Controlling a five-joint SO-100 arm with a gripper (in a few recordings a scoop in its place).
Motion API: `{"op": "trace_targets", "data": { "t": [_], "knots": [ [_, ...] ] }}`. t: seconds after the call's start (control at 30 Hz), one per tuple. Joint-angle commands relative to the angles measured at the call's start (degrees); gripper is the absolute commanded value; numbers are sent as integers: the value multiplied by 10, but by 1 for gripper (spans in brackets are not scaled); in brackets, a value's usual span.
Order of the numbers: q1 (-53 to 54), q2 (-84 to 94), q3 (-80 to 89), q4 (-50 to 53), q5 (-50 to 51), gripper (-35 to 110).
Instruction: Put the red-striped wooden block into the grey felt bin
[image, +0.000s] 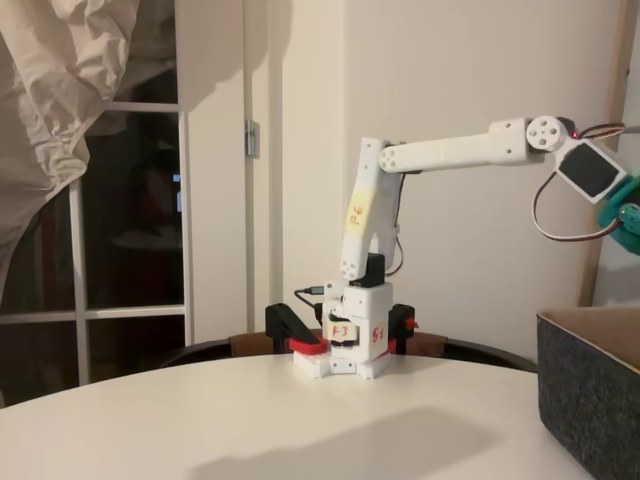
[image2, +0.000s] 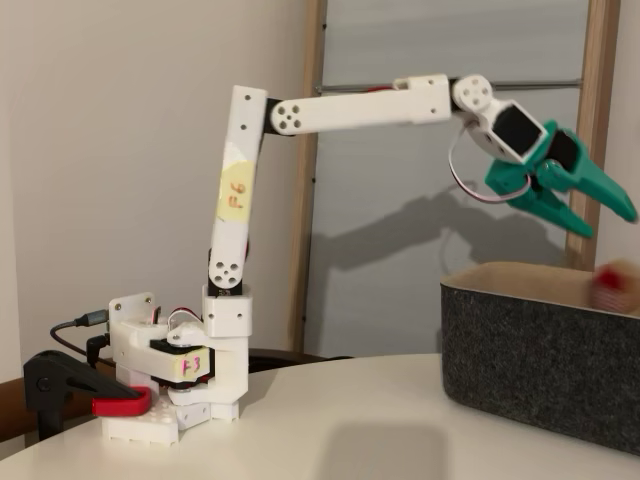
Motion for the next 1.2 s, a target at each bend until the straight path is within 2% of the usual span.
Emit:
{"op": "trace_targets", "data": {
  "t": [0.0,0.4,0.63,0.8,0.97,1.17],
  "knots": [
    [-10,16,-16,19,9,29],
    [11,142,-11,159,50,38],
    [18,254,-3,254,68,37],
    [58,376,71,257,105,33],
    [180,501,123,304,185,30],
    [446,570,123,344,380,26]
  ]
}}
